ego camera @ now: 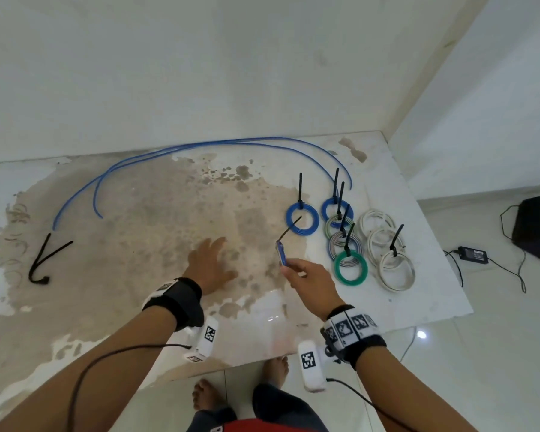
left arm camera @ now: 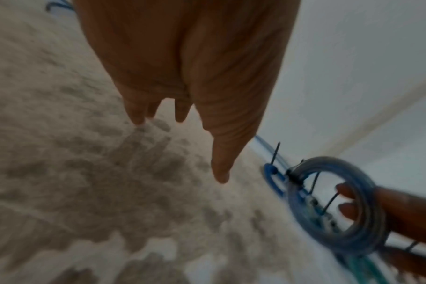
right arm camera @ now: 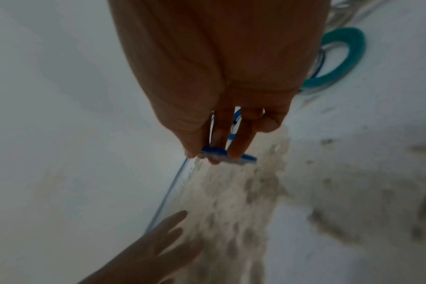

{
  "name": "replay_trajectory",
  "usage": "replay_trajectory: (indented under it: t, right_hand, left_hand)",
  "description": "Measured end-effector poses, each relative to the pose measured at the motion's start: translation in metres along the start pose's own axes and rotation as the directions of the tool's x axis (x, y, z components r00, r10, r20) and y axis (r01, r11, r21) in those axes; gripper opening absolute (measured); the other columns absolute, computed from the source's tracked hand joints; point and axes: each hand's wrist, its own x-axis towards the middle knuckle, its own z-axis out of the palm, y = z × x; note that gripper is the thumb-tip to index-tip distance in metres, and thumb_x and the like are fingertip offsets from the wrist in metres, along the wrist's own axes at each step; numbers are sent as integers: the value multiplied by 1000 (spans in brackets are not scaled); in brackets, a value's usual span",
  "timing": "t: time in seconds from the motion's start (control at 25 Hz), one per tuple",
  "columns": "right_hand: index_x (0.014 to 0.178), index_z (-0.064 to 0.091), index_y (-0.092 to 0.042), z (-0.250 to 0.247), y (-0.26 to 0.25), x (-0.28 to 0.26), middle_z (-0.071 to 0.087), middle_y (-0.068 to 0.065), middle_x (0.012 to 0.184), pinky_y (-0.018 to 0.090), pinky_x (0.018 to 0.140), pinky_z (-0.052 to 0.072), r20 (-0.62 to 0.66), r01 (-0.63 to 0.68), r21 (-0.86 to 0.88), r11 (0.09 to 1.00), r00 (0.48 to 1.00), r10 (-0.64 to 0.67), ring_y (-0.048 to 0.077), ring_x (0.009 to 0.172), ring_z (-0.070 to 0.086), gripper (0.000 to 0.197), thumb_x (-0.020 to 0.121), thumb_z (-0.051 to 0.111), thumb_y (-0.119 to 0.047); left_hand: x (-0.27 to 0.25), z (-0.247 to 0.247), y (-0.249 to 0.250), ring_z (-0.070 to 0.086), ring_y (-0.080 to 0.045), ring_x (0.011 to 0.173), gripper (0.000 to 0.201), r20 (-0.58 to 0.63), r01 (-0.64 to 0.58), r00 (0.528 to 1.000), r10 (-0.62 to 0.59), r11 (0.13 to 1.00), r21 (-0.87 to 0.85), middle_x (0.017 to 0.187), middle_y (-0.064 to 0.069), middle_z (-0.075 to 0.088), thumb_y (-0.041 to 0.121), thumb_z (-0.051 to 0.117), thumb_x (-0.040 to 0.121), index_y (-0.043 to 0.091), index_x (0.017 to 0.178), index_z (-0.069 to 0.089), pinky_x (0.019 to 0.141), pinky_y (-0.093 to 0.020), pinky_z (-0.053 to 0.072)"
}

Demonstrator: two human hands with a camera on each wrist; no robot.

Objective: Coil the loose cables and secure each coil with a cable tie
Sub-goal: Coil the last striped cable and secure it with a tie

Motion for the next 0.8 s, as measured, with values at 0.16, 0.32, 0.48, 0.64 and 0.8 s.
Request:
replay_trajectory:
  t: [0.16,0.32,0.48,0.64,0.8]
  right_hand:
    - [115,69,-22,-13,16,51,67,-3,107,31,80,51,-138,72,-404,912,981,-138,14,93,63,23,103,54,-35]
    - [119,64,-21,-7,26,79,60,1,119,35,81,50,-92,-16,-582,813,995,-46,23,105,63,25,103,48,-33]
    - [138,56,-21,-2,40,85,50,2,137,39,88,52,-42,-34,-601,799,999,11,26,116,58,37,103,50,-29]
    - [138,56,-21,-5,40,89,50,3,135,40,86,51,-63,-39,-608,793,998,0,27,116,57,35,105,47,-24]
    - [136,56,-22,-9,41,94,50,4,134,39,85,51,-55,-37,-621,783,998,4,27,114,57,34,104,47,-24]
  left_hand:
    - [30,28,-32,-8,-38,153,112,9,68,997,-72,966,249,167,-4,-12,60,73,77,35,158,0,120,-59,14]
    - [27,32,-36,-9,-36,154,113,-30,65,998,-59,960,274,168,-5,-11,58,75,78,35,159,1,122,-54,10]
    - [22,28,-27,-10,-33,154,110,-46,49,998,-38,960,275,168,-8,-10,53,75,82,31,160,0,124,-47,-2]
    - [16,25,-20,-10,-31,154,109,-42,34,999,-24,960,279,167,-10,-10,49,74,84,28,160,-1,124,-43,-6]
    - [13,21,-14,-11,-30,154,107,-38,29,999,-20,964,264,167,-9,-11,48,73,85,27,160,0,124,-42,-7]
